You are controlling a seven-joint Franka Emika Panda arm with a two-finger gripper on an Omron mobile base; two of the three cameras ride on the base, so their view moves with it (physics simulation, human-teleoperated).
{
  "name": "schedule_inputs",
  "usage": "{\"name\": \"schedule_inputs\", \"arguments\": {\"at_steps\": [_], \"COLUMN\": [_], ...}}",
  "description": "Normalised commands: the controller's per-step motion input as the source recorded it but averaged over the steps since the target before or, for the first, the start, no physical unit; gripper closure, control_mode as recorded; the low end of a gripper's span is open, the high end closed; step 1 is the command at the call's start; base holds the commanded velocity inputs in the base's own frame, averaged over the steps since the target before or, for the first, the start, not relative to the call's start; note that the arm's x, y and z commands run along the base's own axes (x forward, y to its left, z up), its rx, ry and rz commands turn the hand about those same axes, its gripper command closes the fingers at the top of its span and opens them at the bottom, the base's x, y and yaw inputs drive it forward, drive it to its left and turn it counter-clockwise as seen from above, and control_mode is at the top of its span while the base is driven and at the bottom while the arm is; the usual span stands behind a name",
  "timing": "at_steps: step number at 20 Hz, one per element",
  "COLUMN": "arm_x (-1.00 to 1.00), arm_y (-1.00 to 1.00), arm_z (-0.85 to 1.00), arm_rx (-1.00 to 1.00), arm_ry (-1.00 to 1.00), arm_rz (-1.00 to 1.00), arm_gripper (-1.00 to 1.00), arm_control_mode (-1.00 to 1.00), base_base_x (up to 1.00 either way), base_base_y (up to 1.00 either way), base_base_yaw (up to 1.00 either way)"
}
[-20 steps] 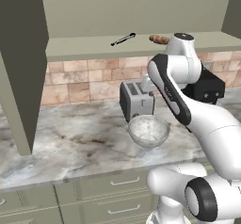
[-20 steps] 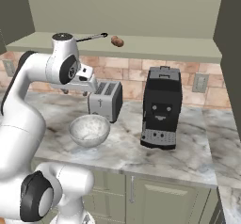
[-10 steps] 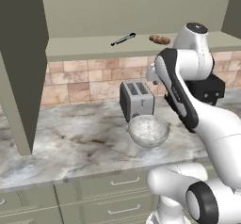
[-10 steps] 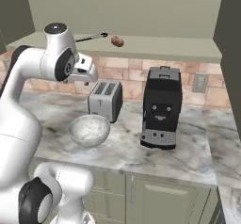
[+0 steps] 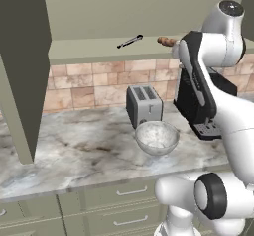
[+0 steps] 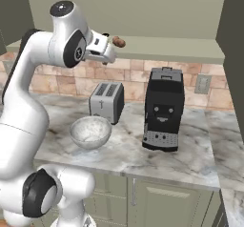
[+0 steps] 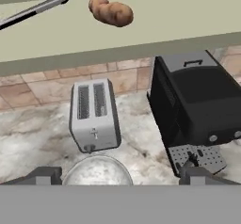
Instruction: Pick the potato from the cabinet and place it in the bowl. Then pick the bowl and place it in the sink. Then turn on the sink facuet.
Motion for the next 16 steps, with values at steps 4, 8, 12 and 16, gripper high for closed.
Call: {"name": "schedule_inputs", "arguments": {"at_steps": [4, 8, 12, 16], "arm_x": [0.90, 0.92, 0.70, 0.50], "arm_y": [-0.32, -0.17, -0.11, -0.05], "arm_z": [0.11, 0.03, 0.00, 0.00], "arm_rx": [0.00, 0.00, 0.00, 0.00], "arm_ry": [0.00, 0.00, 0.00, 0.00], "arm_rz": [-0.06, -0.05, -0.06, -0.01], "arm_gripper": [-1.00, -1.00, -1.00, -1.00], "arm_control_mode": [-1.00, -1.00, -1.00, -1.00], "base_base_x": [0.00, 0.00, 0.00, 0.00], "base_base_y": [0.00, 0.00, 0.00, 0.00], "base_base_yaw": [0.00, 0.00, 0.00, 0.00]}}
